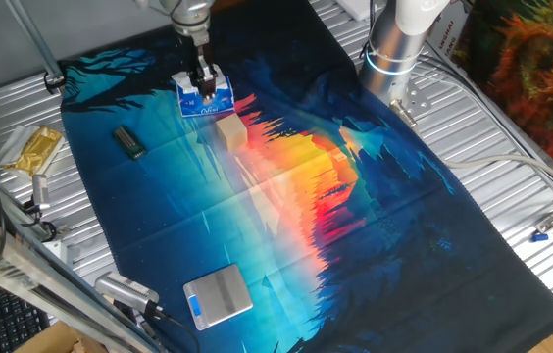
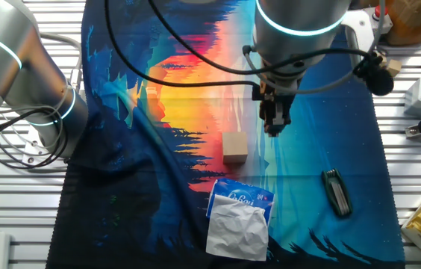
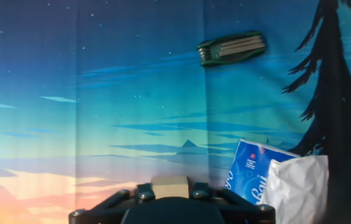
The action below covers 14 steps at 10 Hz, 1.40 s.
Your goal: Place the block on the scale
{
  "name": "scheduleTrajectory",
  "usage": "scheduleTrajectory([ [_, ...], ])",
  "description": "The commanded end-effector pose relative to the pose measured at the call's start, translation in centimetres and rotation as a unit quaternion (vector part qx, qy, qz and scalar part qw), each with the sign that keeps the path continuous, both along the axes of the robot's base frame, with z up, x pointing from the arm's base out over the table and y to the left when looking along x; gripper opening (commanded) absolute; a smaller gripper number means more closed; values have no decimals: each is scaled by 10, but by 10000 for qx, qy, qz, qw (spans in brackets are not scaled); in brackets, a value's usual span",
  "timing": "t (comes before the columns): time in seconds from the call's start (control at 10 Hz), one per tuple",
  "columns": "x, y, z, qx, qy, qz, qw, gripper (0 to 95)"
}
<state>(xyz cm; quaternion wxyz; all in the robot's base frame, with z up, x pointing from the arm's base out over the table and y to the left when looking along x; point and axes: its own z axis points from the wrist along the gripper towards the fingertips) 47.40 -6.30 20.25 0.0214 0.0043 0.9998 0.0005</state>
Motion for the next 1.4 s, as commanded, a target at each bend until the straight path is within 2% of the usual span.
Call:
scheduleTrajectory([
  [0.1, -2, 3, -5, -50, -16, -44, 10000, 760],
  [0.2, -2, 4, -9, -94, -23, -24, 10000, 760],
  [0.5, -2, 4, -8, -160, -13, 17, 9999, 760],
  [0.6, -3, 2, -7, -262, -7, 143, 9996, 760],
  [0.9, -7, -4, -4, -328, 5, 359, 9988, 760],
  [1.1, -8, -6, -3, -475, -10, 369, 9982, 760],
  [1.4, -8, -6, -2, -484, -41, 261, 9985, 760],
])
